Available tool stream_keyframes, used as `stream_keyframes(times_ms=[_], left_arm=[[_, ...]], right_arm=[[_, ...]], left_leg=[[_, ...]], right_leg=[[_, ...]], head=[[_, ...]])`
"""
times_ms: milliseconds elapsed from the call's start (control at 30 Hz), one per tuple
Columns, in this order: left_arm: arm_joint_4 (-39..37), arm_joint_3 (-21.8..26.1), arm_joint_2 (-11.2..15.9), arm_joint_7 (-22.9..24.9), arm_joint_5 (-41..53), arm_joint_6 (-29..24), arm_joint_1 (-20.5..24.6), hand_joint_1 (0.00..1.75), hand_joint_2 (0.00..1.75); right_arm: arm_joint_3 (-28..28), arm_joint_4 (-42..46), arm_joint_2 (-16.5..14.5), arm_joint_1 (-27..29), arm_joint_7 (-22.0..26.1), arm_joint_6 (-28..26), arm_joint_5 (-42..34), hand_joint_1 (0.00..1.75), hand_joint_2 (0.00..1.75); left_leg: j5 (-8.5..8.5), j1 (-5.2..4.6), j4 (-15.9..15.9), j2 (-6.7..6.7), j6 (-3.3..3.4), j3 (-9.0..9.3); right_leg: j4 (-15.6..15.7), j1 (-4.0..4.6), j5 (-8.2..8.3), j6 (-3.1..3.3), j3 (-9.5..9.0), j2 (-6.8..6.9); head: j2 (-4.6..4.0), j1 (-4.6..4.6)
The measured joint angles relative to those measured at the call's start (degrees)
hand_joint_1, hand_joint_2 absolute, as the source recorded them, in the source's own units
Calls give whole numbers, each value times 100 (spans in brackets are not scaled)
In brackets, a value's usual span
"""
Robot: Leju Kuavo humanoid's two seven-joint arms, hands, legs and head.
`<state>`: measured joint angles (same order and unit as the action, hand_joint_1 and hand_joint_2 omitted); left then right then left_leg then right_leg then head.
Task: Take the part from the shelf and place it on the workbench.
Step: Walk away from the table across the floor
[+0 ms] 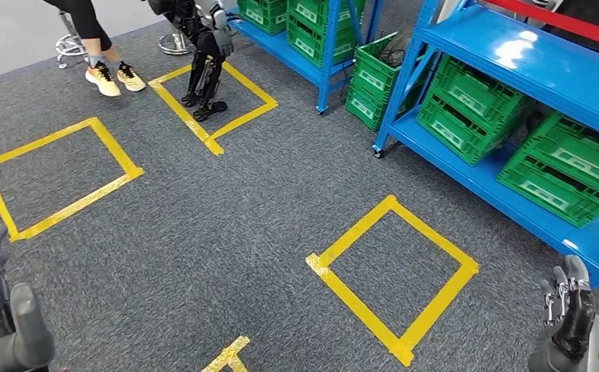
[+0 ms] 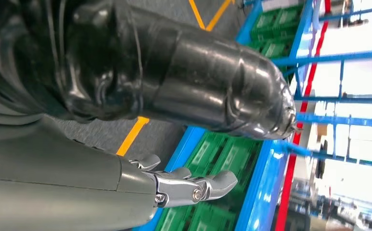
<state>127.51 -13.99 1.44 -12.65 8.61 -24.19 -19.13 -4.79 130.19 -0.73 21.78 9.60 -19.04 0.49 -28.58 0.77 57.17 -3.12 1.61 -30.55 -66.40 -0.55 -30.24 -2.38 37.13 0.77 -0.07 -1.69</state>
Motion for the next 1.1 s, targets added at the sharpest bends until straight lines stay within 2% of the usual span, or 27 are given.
stream_keyframes(times_ms=[67, 100, 167, 200, 267, 333, 367, 400, 433, 467, 500, 533, 567, 600, 633, 667, 700, 767, 833, 867, 900, 933, 967, 1033, 1100], left_arm=[[1, 0, -14, 16, 18, -5, 4, 0, 0], [1, 0, -18, 22, 24, -8, 6, 0, 0], [5, 0, -26, 30, 31, -14, 12, 0, 0], [8, 0, -29, 32, 31, -15, 16, 0, 0], [14, -1, -33, 31, 28, -16, 23, 0, 0], [11, -4, -32, 33, 15, -16, 15, 0, 0], [10, -6, -32, 35, 14, -20, 12, 0, 0], [9, -7, -31, 36, 24, -27, 10, 0, 0], [9, -7, -31, 36, 48, -35, 10, 0, 0], [9, -7, -31, 34, 76, -43, 11, 0, 0], [9, -7, -31, 29, 100, -50, 11, 0, 0], [6, -7, -31, 21, 116, -54, 13, 0, 0], [5, -8, -31, 10, 125, -57, 13, 0, 0], [3, -8, -31, 3, 129, -60, 13, 0, 0], [2, -9, -31, 4, 134, -61, 17, 0, 0], [3, -9, -31, 13, 139, -57, 24, 0, 0], [3, -9, -31, 27, 141, -53, 38, 0, 0], [3, -9, -34, 41, 150, -40, 60, 0, 0], [1, -9, -40, 34, 153, -34, 53, 0, 0], [-1, -9, -42, 34, 154, -33, 47, 0, 0], [-3, -9, -42, 41, 162, -36, 42, 0, 0], [-5, -9, -42, 55, 184, -43, 42, 0, 0], [-7, -9, -42, 77, 215, -56, 44, 0, 0], [-9, -9, -46, 136, 305, -114, 49, 0, 0], [-9, -9, -58, 183, 400, -195, 50, 0, 0]], right_arm=[[-41, -1, -16, 4, -3, 22, -8, 0, 0], [-57, 0, -22, 5, -4, 30, -11, 0, 0], [-92, 3, -34, 12, -7, 36, -15, 0, 0], [-112, 4, -40, 17, -7, 39, -17, 0, 0], [-138, 6, -60, 22, -5, 52, -29, 0, 0], [-152, 1, -84, 19, -4, 72, -47, 0, 0], [-162, -2, -96, 18, -4, 85, -54, 0, 0], [-172, -7, -107, 19, -4, 99, -58, 0, 0], [-180, -14, -120, 19, -4, 116, -62, 0, 0], [-186, -22, -130, 20, -2, 132, -64, 0, 0], [-190, -34, -138, 22, 9, 150, -66, 0, 0], [-192, -46, -149, 24, 22, 168, -67, 0, 0], [-194, -57, -158, 24, 37, 185, -70, 0, 0], [-195, -67, -167, 25, 51, 198, -74, 0, 0], [-198, -74, -174, 26, 55, 207, -78, 0, 0], [-202, -78, -179, 26, 52, 211, -79, 0, 0], [-208, -80, -184, 29, 46, 214, -73, 0, 0], [-223, -82, -189, 26, 31, 222, -52, 0, 0], [-232, -95, -193, 19, 28, 229, -38, 0, 0], [-233, -107, -195, 18, 27, 231, -30, 0, 0], [-233, -122, -197, 20, 22, 232, -20, 0, 0], [-233, -136, -197, 22, 14, 231, -8, 0, 0], [-233, -145, -198, 23, 4, 229, 5, 0, 0], [-234, -154, -198, 22, -10, 222, 23, 0, 0], [-236, -155, -203, 23, -13, 216, 33, 0, 0]], left_leg=[[-44, -19, 0, -112, -42, 52], [-63, -21, -3, -160, -70, 76], [-91, -12, -29, -259, -132, 134], [-111, -3, -29, -256, -160, 154], [-277, 7, 209, -49, -203, 74], [-584, 20, 891, 215, -229, -268], [-700, 22, 1268, 266, -241, -479], [-716, 25, 1506, 283, -248, -638], [-622, 28, 1544, 293, -249, -714], [-421, 36, 1340, 309, -246, -676], [-171, 49, 962, 355, -241, -551], [-6, 63, 589, 445, -238, -410], [93, 73, 296, 531, -230, -278], [114, 72, 138, 594, -216, -201], [79, 61, 112, 616, -194, -172], [86, 52, 99, 583, -163, -151], [94, 51, 86, 539, -127, -145], [100, 65, 50, 449, -56, -124], [90, 58, 41, 342, -10, -120], [83, 47, 42, 283, 2, -123], [76, 36, 43, 223, 8, -123], [68, 26, 44, 165, 11, -120], [61, 18, 45, 113, 11, -112], [41, 6, 45, 22, -4, -81], [18, -7, 44, -44, -47, -54]], right_leg=[[695, 52, 239, 72, -364, 218], [848, 79, 265, 107, -437, 280], [904, 105, 258, 158, -446, 193], [948, 91, 276, 185, -493, 136], [1044, 50, 331, 242, -620, 24], [1063, 30, 357, 278, -677, -89], [1056, 30, 355, 286, -674, -156], [1047, 31, 346, 289, -675, -225], [1035, 30, 331, 287, -680, -299], [1018, 26, 312, 277, -689, -372], [990, 21, 285, 259, -697, -443], [958, 21, 256, 233, -688, -505], [918, 20, 227, 200, -672, -564], [888, 14, 209, 161, -643, -614], [878, 4, 205, 120, -591, -660], [877, -11, 203, 80, -555, -703], [867, -23, 198, 44, -526, -693], [649, -19, 52, -9, -422, -480], [13, -19, -294, -45, -122, -214], [-365, -25, -465, -59, 66, -162], [-637, -29, -553, -66, 203, -142], [-731, -30, -538, -66, 253, -132], [-592, -28, -414, -57, 187, -123], [182, -5, -38, -3, -194, -20], [784, 45, 165, 67, -480, 87]], head=[[0, -8], [0, -9], [0, -16], [0, -24], [0, 10], [0, 95], [0, 131], [0, 157], [0, 178], [0, 197], [0, 220], [0, 240], [0, 256], [0, 263], [0, 267], [0, 265], [0, 260], [0, 212], [0, 124], [0, 87], [0, 63], [0, 46], [0, 31], [0, 5], [0, 2]])
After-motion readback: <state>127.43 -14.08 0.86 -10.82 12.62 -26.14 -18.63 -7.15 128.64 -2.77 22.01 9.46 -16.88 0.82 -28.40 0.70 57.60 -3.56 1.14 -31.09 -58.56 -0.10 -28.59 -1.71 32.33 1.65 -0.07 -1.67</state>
